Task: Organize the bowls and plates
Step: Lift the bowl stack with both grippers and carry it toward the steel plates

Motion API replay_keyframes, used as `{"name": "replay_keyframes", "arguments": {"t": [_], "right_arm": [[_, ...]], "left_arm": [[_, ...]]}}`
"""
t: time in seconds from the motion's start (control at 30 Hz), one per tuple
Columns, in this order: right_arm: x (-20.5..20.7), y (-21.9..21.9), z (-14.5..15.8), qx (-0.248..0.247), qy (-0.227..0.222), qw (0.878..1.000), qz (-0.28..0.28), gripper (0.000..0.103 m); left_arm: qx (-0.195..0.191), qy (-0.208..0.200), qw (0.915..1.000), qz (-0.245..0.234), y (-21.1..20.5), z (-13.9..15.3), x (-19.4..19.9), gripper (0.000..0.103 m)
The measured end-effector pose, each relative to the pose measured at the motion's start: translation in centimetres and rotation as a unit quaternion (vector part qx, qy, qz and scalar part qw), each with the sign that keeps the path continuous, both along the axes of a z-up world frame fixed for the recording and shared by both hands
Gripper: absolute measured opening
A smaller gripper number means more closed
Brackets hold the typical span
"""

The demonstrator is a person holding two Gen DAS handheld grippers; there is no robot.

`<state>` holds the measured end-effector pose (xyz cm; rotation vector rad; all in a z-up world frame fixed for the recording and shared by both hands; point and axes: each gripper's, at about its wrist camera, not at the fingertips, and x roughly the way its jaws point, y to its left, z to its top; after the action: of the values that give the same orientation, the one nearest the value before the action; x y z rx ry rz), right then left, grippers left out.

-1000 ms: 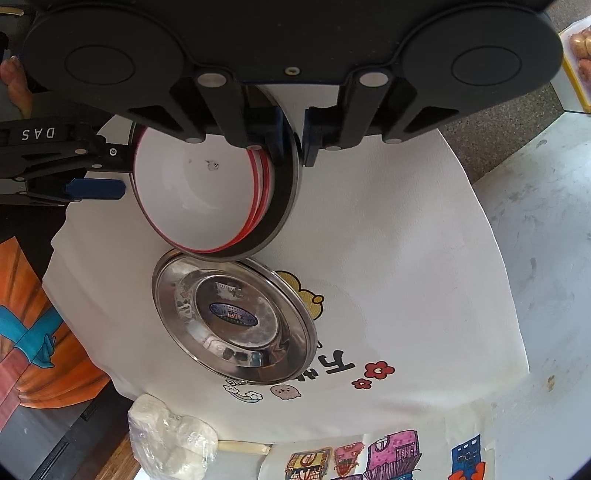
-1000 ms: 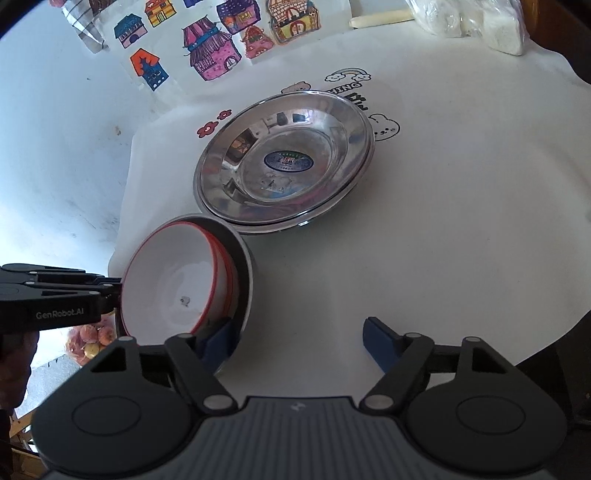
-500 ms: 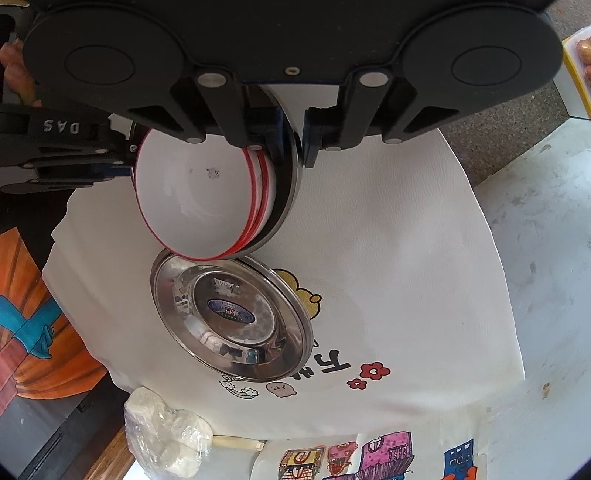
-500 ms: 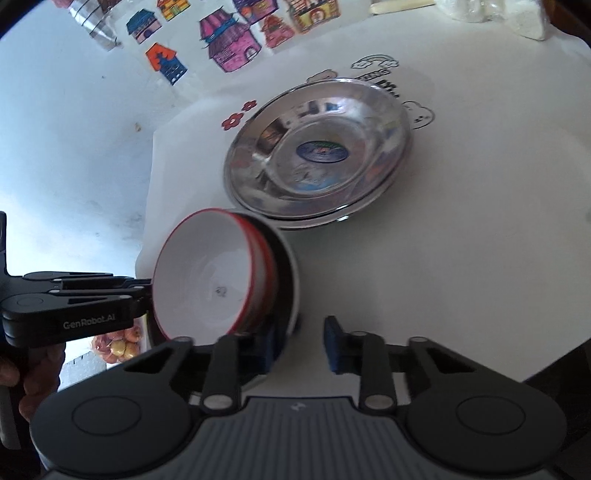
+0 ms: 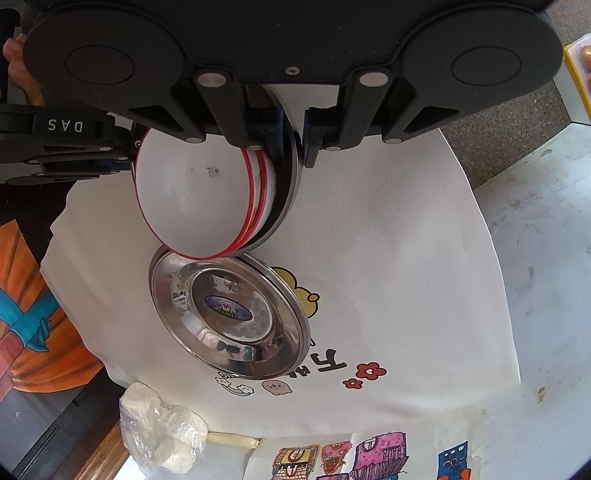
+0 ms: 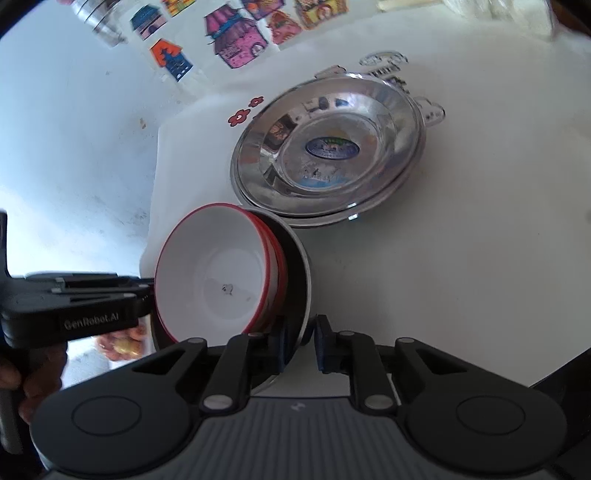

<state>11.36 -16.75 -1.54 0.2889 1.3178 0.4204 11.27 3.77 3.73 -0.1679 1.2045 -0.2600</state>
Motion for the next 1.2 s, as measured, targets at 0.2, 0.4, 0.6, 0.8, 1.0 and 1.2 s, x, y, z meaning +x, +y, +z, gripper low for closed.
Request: {"name": "replay_keyframes", "arguments": {"t": [0.2, 0.4, 0.6, 0.8, 1.0, 1.2], "right_arm": [[-0.06, 0.17, -0.27, 0.003, 0.002, 1.0, -0.003, 0.018], [-0.21, -0.4, -0.27, 0.009, 0.007, 1.0, -0.006, 0.018], [-0.14, -0.46, -0.46, 0.004, 0.012, 1.0, -0.011, 0.018], [-0.33, -0.51, -0.45, 0.005, 0.011, 1.0, -0.016, 0.018], [-0.41, -0.4, -0.26, -0.003, 0.008, 1.0, -0.017, 0.017], [-0.54, -0.8, -0.16, -0.001, 0.012, 1.0, -0.024, 0.017]], "left_arm": [[0.003, 0.0, 1.0, 0.004, -0.16, 0.05, -0.21, 0.008], [-0.008, 0.005, 0.9999, 0.007, -0.11, -0.07, -0.19, 0.008], [-0.015, 0.003, 0.9999, 0.003, -0.39, -0.22, -0.39, 0.008], [-0.027, 0.002, 0.9996, 0.005, -0.08, -0.56, -0.48, 0.009], [-0.023, -0.003, 0.9997, 0.006, -0.27, -0.56, -0.55, 0.009], [-0.037, 0.002, 0.9993, 0.008, -0.18, -0.58, -0.7, 0.009]]}}
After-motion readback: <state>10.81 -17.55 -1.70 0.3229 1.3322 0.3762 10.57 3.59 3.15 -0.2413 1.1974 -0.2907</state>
